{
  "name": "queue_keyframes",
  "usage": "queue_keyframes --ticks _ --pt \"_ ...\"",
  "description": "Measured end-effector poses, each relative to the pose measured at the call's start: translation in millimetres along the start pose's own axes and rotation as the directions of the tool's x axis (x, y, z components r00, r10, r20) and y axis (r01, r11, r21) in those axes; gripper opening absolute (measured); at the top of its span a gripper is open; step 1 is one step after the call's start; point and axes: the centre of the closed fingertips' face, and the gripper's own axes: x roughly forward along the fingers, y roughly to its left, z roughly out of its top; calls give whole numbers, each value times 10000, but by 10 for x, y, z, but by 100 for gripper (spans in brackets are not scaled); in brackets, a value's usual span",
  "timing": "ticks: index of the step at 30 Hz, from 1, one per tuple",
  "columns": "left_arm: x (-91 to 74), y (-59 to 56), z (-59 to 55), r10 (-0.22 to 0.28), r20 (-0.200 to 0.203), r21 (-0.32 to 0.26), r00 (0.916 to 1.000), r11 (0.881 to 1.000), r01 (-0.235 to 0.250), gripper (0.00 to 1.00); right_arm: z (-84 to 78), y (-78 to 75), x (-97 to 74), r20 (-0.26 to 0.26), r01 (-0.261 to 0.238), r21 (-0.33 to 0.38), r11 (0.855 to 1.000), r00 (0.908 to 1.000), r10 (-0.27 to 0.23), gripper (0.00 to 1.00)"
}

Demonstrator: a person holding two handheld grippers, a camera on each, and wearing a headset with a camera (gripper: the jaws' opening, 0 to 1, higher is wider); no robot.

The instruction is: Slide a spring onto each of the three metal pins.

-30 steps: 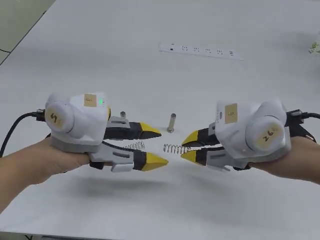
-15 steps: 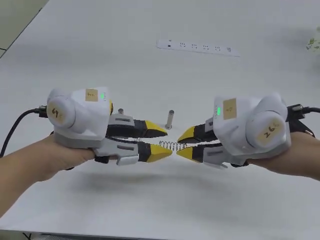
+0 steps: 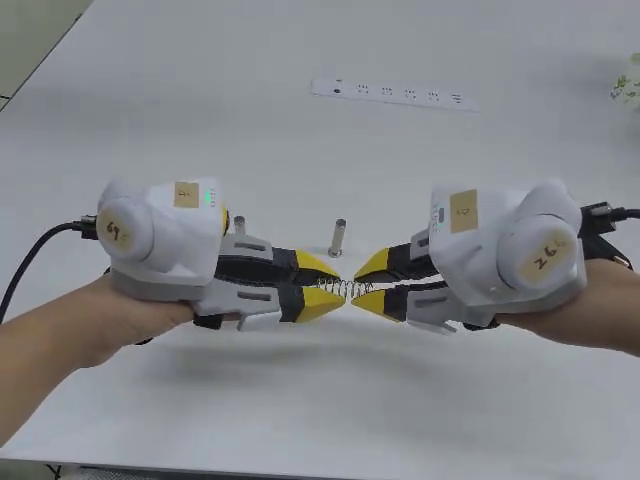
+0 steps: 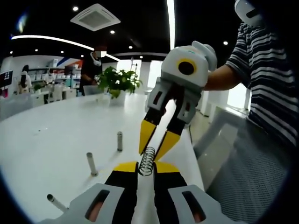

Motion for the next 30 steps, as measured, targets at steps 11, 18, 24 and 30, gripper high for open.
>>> queue_keyframes --ticks 11,18,24,30 --pt "-53 10 -8 -205 -101 18 9997 9998 205 3 58 13 34 103 -110 -66 9999 9999 111 8" --pt "-37 -7 -21 -737 -381 64 9966 9972 740 3 56 51 45 134 -225 124 9997 9997 223 8" --pt "-8 -43 -27 -990 -485 90 9939 9950 995 2 26 76 27 77 -301 98 9995 9995 300 8" --pt "9 -60 -34 -1076 -457 0 9931 9942 1077 3 -1 94 -4 230 -313 186 9993 9993 308 8"
